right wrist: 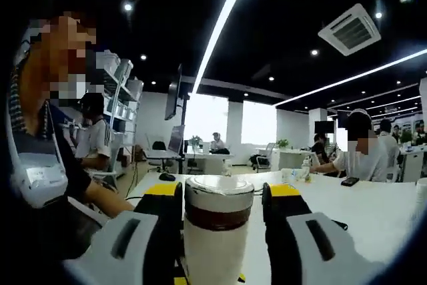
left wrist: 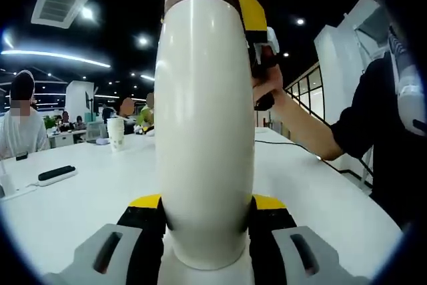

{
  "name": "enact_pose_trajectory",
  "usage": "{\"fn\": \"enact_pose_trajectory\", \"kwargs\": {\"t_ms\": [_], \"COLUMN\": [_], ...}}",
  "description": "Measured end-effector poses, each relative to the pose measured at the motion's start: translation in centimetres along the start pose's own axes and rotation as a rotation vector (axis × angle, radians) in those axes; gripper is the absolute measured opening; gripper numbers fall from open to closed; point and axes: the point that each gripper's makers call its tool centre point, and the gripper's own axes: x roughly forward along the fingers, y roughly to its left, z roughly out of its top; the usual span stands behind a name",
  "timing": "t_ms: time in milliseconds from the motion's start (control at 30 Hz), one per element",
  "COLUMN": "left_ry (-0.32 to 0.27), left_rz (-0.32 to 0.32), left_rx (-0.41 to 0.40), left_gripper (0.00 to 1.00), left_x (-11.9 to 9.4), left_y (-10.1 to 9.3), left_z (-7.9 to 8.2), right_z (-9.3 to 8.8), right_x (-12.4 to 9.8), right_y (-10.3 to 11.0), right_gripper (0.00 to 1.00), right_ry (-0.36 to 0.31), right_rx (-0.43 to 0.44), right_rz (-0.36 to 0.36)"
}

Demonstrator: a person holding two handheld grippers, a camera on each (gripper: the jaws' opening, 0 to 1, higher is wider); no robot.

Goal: Grasp the water cup twist off the cup lid place the cup lid on the table

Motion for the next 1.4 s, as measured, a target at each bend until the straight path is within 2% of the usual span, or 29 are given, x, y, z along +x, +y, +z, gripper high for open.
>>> {"fn": "enact_pose_trajectory", "kwargs": {"t_ms": [33, 67, 133, 200, 233, 300, 367, 467, 567, 633, 733, 833, 1000, 1133, 1300, 1400], "left_ry": [0.000, 0.000, 0.000, 0.000, 0.000, 0.000, 0.001, 0.001, 0.002, 0.002, 0.002, 0.001, 0.002, 0.001, 0.001, 0.002], "left_rz": [0.000, 0.000, 0.000, 0.001, 0.001, 0.001, 0.002, 0.004, 0.004, 0.004, 0.004, 0.004, 0.004, 0.004, 0.004, 0.004], "left_rx": [0.001, 0.001, 0.001, 0.001, 0.001, 0.001, 0.001, 0.002, 0.002, 0.003, 0.002, 0.003, 0.002, 0.003, 0.001, 0.000], "left_gripper": [0.50, 0.50, 0.50, 0.50, 0.50, 0.50, 0.50, 0.50, 0.50, 0.50, 0.50, 0.50, 0.50, 0.50, 0.50, 0.50], "left_x": [0.0, 0.0, 0.0, 0.0, 0.0, 0.0, 0.0, 0.0, 0.0, 0.0, 0.0, 0.0, 0.0, 0.0, 0.1, 0.1], "left_y": [0.0, 0.0, 0.0, 0.0, 0.0, 0.0, 0.0, 0.0, 0.0, 0.0, 0.0, 0.0, 0.0, 0.0, 0.0, 0.0], "left_z": [0.0, 0.0, 0.0, 0.0, 0.0, 0.0, 0.0, 0.0, 0.0, 0.0, 0.0, 0.0, 0.0, 0.0, 0.0, 0.0], "right_z": [0.9, 1.4, 1.5, 1.3, 1.5, 1.8, 1.7, 1.6, 1.5, 1.1, 0.9, 0.1, -0.1, -0.2, -0.3, -0.4], "right_x": [-0.2, -0.5, -0.8, -1.2, -1.3, -1.4, -1.4, -1.6, -1.6, -1.3, -0.9, -0.1, -0.1, 0.0, 0.1, 0.3], "right_y": [-0.2, -0.2, -0.1, 0.1, 0.5, 1.4, 1.7, 0.8, 0.1, -0.1, 0.1, 0.8, 0.4, 0.5, 0.5, 0.7], "right_gripper": [0.57, 0.57, 0.56, 0.56, 0.56, 0.56, 0.56, 0.56, 0.54, 0.54, 0.50, 0.47, 0.45, 0.45, 0.45, 0.45], "right_ry": [-0.052, -0.074, -0.072, -0.030, -0.045, -0.054, -0.034, -0.018, -0.013, -0.014, -0.002, 0.045, 0.072, 0.063, 0.053, 0.050], "right_rx": [0.001, -0.011, -0.048, -0.101, -0.117, -0.152, -0.195, -0.242, -0.234, -0.174, -0.181, -0.186, -0.239, -0.216, -0.121, -0.125], "right_rz": [-0.071, -0.125, -0.217, -0.325, -0.362, -0.404, -0.465, -0.557, -0.588, -0.575, -0.540, -0.479, -0.453, -0.329, -0.168, -0.052]}}
